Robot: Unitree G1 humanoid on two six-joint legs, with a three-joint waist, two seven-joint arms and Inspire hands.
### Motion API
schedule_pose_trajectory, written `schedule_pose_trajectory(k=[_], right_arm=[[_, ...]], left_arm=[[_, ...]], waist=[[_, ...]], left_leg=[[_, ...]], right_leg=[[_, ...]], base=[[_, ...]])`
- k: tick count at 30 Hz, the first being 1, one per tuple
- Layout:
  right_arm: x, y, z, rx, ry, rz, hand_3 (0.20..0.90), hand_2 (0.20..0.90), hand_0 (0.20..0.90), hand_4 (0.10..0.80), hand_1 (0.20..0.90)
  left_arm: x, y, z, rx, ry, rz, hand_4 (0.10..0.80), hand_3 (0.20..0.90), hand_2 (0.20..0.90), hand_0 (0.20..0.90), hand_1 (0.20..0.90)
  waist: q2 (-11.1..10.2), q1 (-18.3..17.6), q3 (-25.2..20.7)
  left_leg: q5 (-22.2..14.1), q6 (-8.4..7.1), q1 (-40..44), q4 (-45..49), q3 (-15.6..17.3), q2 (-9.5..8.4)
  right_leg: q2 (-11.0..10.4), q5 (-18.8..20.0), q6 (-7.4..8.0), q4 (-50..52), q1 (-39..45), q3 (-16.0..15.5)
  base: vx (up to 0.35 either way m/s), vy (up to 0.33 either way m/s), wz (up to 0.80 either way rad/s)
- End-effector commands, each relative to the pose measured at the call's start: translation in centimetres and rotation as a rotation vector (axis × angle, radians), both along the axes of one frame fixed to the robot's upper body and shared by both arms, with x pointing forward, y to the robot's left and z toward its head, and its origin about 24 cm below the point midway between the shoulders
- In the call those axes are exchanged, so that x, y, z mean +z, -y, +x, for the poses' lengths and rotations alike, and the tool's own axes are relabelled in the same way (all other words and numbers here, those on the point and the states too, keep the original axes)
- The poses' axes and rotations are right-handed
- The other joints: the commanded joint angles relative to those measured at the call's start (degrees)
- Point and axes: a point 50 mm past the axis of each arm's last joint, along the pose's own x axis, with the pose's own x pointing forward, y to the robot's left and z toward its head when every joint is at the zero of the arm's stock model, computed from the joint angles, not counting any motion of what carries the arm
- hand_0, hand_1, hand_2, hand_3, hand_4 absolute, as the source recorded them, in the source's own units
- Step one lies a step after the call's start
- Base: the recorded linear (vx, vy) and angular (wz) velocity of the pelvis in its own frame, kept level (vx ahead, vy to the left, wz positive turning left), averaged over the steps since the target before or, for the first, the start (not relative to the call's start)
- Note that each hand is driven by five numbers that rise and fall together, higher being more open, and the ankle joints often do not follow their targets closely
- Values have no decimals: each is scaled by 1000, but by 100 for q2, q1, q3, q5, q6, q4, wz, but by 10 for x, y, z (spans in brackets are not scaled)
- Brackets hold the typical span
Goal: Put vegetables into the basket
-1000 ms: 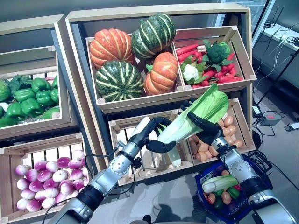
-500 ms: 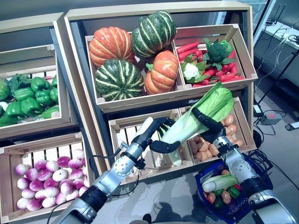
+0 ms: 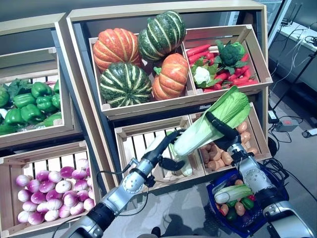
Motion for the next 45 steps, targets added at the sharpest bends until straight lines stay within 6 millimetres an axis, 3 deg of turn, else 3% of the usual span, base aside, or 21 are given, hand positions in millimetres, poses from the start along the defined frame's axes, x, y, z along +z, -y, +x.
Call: schedule_pose_trajectory(k=[1,10,12,16,23,30,37,42,45], right_arm=[[98,21,31,-174,370,136,300,300,300,400,300],[71,54,21,-310,245,48,300,300,300,400,300],[63,69,17,-379,184,-35,300,300,300,400,300],[51,93,9,-510,62,-161,300,300,300,400,300],[21,145,-17,-799,-194,-330,300,300,300,400,300],[-1,175,-42,-973,-413,-593,300,300,300,400,300],[-31,186,-66,-1129,-630,-561,300,300,300,400,300],[-23,185,-60,-1214,-620,-521,300,300,300,400,300],[1,183,-44,-1241,-535,-543,300,300,300,400,300]], left_arm=[[-11,-22,0,105,-11,48,800,900,900,900,900],[-45,-59,-16,290,-119,152,800,900,900,900,900],[-56,-71,-25,344,-170,188,800,900,900,900,900],[-62,-79,-28,402,-181,195,800,900,900,900,900],[-42,-75,-15,436,-50,125,800,900,900,900,900],[-20,-63,-3,400,34,2,800,900,900,900,900],[-4,-51,4,324,94,-44,800,900,900,900,900],[19,-43,19,304,178,-102,800,900,900,900,900],[40,-35,29,268,262,-153,800,900,900,900,900]], waist=[[-288,0,-315],[-228,-142,-268],[-214,-209,-261],[-213,-294,-251],[-198,-308,-125],[-217,-239,88],[-173,-152,405],[-80,-124,827],[16,-123,1258]], left_leg=[[-284,48,48,9,46,-206],[-277,33,55,9,193,-160],[-276,17,69,9,248,-143],[-289,5,88,9,314,-129],[-293,13,136,23,384,-115],[-404,40,74,359,472,-107],[-575,111,-167,943,417,-132],[-795,83,-685,1771,387,-169],[-942,57,-1266,2425,360,-199]], right_leg=[[-148,305,-38,11,45,104],[-133,354,-23,11,-18,210],[-138,368,-13,11,-28,248],[-137,377,-3,11,-45,307],[-133,389,-16,40,-51,357],[-159,333,-74,219,-54,330],[-193,36,-155,942,-285,189],[-261,-156,-274,1463,-604,80],[-373,-305,-359,2003,-1035,-10]], base=[[0,0,0],[-11,6,-6],[-4,4,-6],[-1,-14,-8],[-4,-32,-6],[-13,-22,-7],[-14,-38,-5],[-94,-36,3],[-242,-12,-2]])
